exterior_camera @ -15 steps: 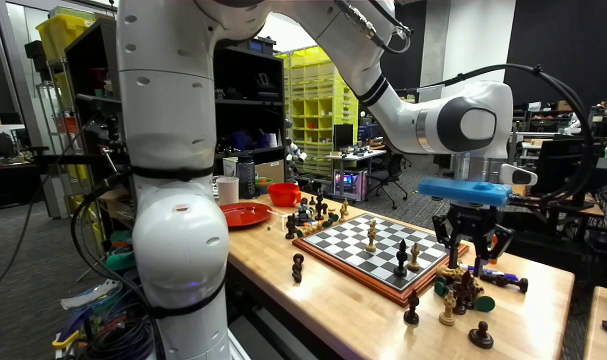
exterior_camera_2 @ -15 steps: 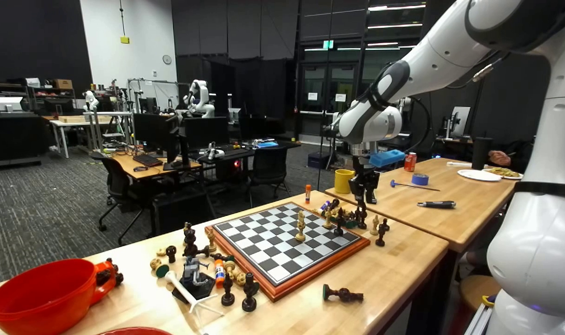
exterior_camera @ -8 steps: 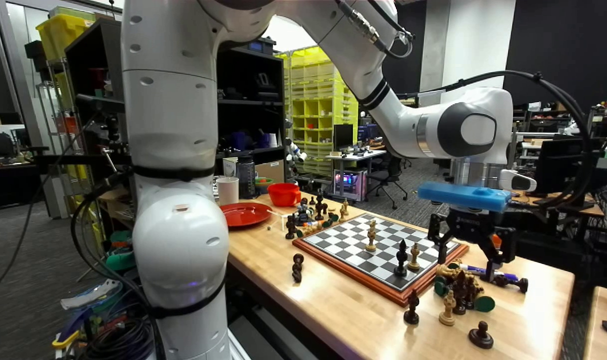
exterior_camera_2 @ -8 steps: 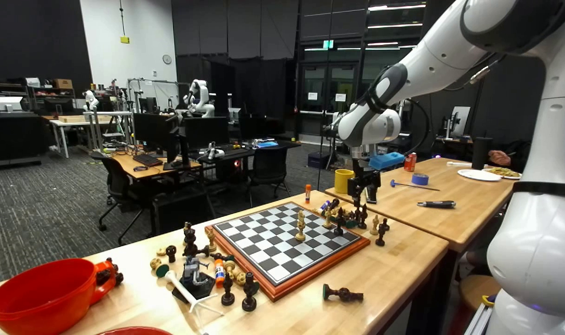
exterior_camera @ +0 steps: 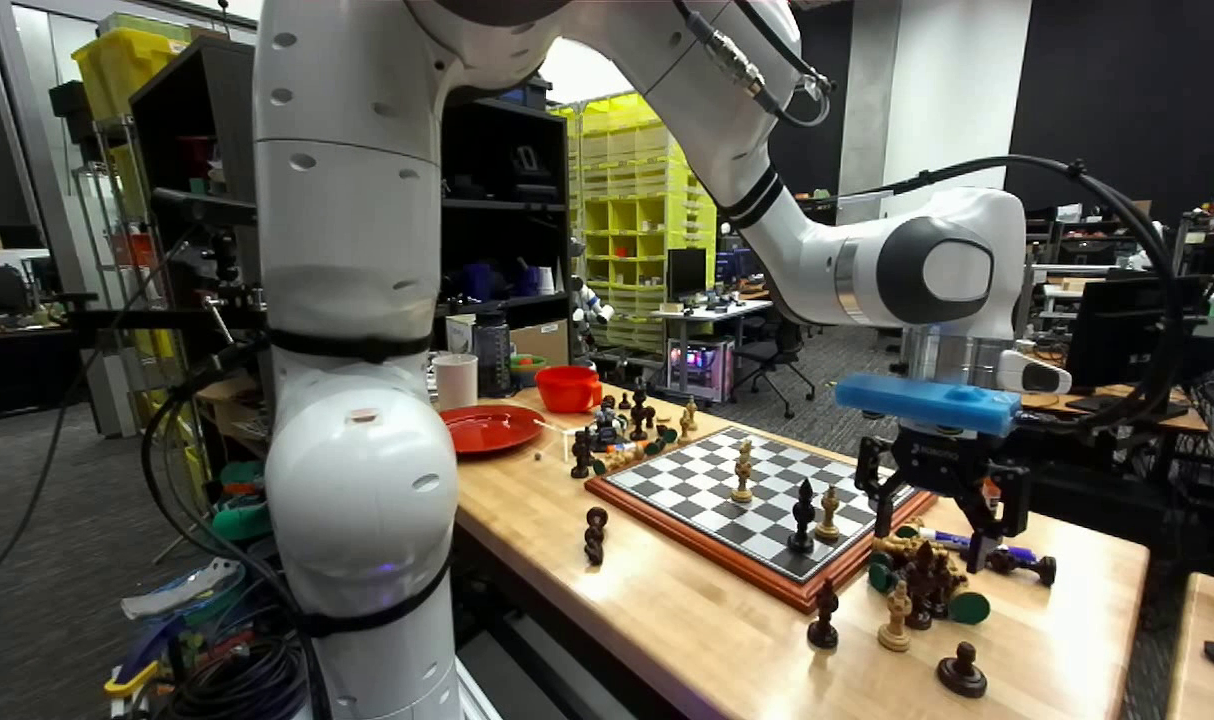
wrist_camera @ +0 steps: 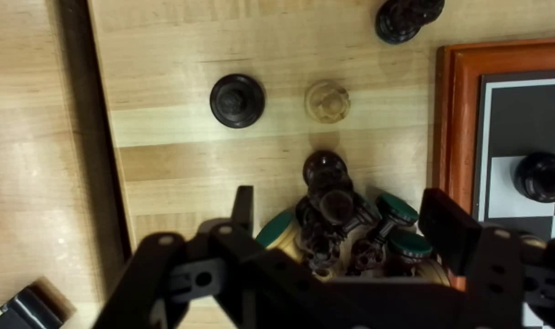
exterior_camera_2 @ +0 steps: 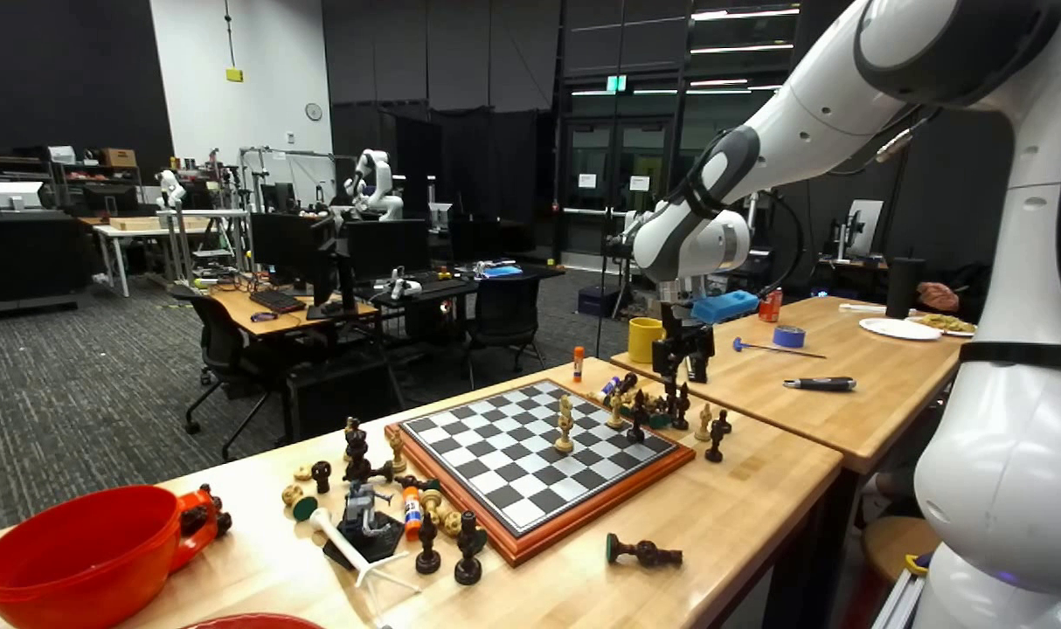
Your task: Pick up the black chess piece and put it on the chess board
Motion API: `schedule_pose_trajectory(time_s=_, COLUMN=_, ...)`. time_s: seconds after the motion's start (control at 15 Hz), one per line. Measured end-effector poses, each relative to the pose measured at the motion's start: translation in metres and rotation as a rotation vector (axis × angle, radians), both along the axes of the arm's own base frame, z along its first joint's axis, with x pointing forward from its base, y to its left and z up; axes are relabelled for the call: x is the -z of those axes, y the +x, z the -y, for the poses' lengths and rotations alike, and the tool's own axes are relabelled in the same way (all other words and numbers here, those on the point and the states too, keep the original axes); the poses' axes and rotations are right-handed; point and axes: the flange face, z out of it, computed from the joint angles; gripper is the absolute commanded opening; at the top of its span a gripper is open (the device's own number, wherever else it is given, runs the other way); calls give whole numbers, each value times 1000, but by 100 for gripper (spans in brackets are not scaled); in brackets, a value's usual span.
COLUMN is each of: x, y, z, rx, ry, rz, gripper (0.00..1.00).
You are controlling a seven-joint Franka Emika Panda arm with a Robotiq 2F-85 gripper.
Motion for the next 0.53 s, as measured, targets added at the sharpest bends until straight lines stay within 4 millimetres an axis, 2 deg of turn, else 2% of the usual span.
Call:
schedule_pose_trajectory(time_s=0.4, x=1, y=2, z=1, rx=0, ry=-1, rz=-1, gripper=12)
schedule_pose_trajectory(time_s=0.53, x=1, y=2, z=1, rx=0, ry=-1, rz=-1, gripper=1)
